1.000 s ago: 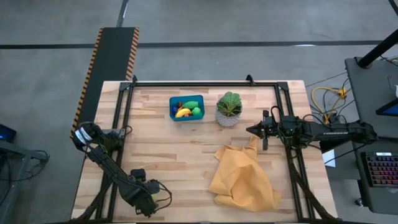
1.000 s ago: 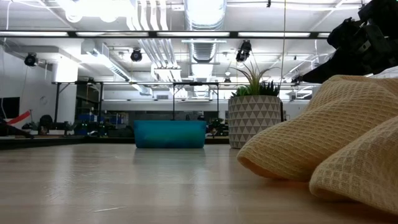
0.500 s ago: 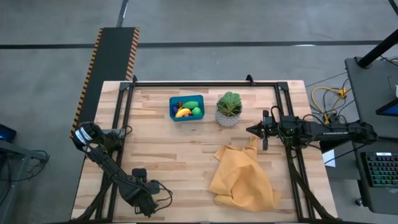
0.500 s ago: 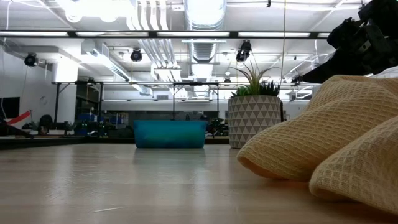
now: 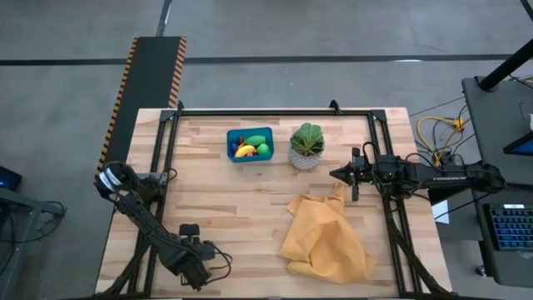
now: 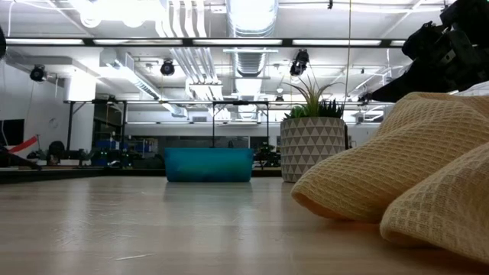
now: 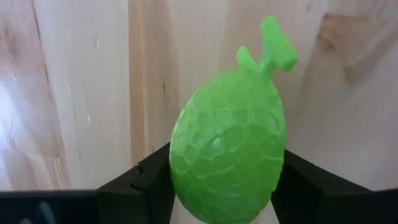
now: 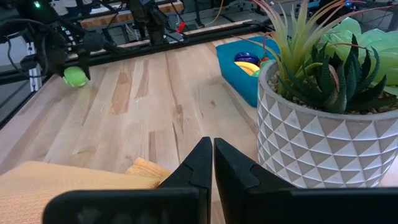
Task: Pick and placing Produce into tupperware
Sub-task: Put the green melon into the blue bin
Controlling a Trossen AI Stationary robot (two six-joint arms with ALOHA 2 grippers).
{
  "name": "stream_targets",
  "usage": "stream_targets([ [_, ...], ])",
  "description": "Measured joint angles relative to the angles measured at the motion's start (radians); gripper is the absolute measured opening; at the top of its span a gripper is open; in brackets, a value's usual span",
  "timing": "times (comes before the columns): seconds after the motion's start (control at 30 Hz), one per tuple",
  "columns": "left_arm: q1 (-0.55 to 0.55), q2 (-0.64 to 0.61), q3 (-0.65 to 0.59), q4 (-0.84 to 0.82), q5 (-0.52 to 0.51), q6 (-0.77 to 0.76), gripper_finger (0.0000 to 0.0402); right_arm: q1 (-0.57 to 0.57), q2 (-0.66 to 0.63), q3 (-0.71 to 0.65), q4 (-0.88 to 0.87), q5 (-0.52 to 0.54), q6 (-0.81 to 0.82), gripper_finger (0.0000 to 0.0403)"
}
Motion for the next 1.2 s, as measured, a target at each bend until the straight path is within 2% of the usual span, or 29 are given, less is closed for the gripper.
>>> stream_targets([
  [0.17,0.000,-0.024,0.007,0.000,-0.039,0.022,0.0189,0.000,0.000,0.000,0.000,0.000,0.000,0.0009],
  [0.33,0.007,-0.076,0.008,0.000,-0.155,0.068,0.0188,0.000,0.000,0.000,-0.001,0.000,0.000,0.0009],
  [0.5,0.035,-0.145,0.008,0.000,-0.345,0.174,0.0188,0.000,0.000,0.000,-0.001,0.000,0.000,0.0009],
  [0.63,0.072,-0.207,0.008,0.009,-0.544,0.277,0.0188,0.000,0.000,0.000,-0.002,0.000,0.000,0.0009],
  [0.77,0.137,-0.267,-0.003,0.021,-0.678,0.397,0.0188,0.000,0.000,0.000,-0.003,0.000,0.000,0.0009],
  [0.87,0.211,-0.310,-0.010,0.039,-0.720,0.498,0.0188,0.000,0.000,0.000,-0.003,0.000,0.000,0.0009],
  [1.03,0.375,-0.380,-0.015,0.114,-0.724,0.703,0.0187,0.000,0.000,0.000,-0.009,0.000,0.000,0.0009],
  [1.1,0.452,-0.407,-0.016,0.162,-0.697,0.787,0.0187,0.000,0.000,0.000,-0.027,0.000,0.002,0.0009],
  [1.2,0.574,-0.434,-0.016,0.232,-0.601,0.908,0.0187,0.000,0.000,0.000,-0.050,0.000,0.011,0.0009],
])
